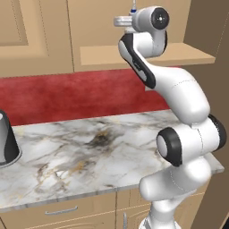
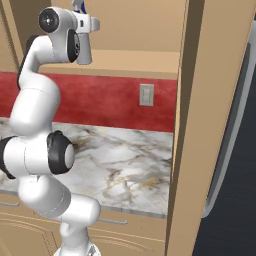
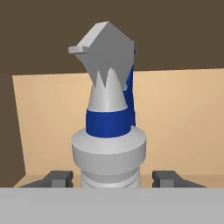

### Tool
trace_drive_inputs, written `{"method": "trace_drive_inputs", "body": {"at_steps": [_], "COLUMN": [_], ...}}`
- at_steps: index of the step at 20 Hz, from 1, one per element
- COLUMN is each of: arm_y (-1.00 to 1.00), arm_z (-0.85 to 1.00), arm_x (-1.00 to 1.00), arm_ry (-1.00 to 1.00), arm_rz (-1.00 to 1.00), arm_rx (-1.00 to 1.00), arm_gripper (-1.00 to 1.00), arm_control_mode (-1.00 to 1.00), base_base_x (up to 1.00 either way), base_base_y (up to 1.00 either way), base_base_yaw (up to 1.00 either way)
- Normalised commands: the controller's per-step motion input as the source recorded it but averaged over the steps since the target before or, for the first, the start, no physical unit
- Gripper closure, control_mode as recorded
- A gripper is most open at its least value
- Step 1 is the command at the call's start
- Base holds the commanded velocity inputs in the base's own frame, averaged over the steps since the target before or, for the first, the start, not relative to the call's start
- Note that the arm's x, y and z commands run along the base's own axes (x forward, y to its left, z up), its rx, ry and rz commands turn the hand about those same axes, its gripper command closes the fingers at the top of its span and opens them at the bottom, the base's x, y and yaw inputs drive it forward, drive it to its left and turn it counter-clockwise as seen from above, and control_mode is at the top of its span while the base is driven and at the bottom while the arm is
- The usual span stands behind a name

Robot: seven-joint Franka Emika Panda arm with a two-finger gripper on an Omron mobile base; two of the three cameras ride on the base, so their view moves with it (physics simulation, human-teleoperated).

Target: Move the cutting board and knife to the sink. Then move spray from the cabinet to the counter.

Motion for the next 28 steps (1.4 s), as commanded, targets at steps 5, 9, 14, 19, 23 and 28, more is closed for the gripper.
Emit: {"method": "trace_drive_inputs", "body": {"at_steps": [5, 9, 14, 19, 23, 28], "arm_y": [0.0, 0.0, 0.0, 0.0, 0.0, 0.0], "arm_z": [0.0, 0.0, 0.08, 0.0, 0.12, 0.29], "arm_x": [-0.22, 0.0, 0.0, -0.11, -0.12, 0.0], "arm_ry": [-0.04, 0.0, 0.0, 0.0, 0.0, 0.01], "arm_rz": [0.0, 0.0, 0.0, 0.0, 0.0, 0.0], "arm_rx": [0.0, 0.0, 0.0, 0.0, 0.0, 0.0], "arm_gripper": [1.0, 1.0, 1.0, 1.0, 1.0, 1.0], "arm_control_mode": [-1.0, -1.0, -1.0, -1.0, -1.0, -1.0], "base_base_x": [0.0, 0.0, 0.0, 0.0, 0.0, 0.0], "base_base_y": [0.0, 0.0, 0.0, 0.0, 0.0, 0.0], "base_base_yaw": [0.0, 0.0, 0.0, 0.0, 0.0, 0.0]}}
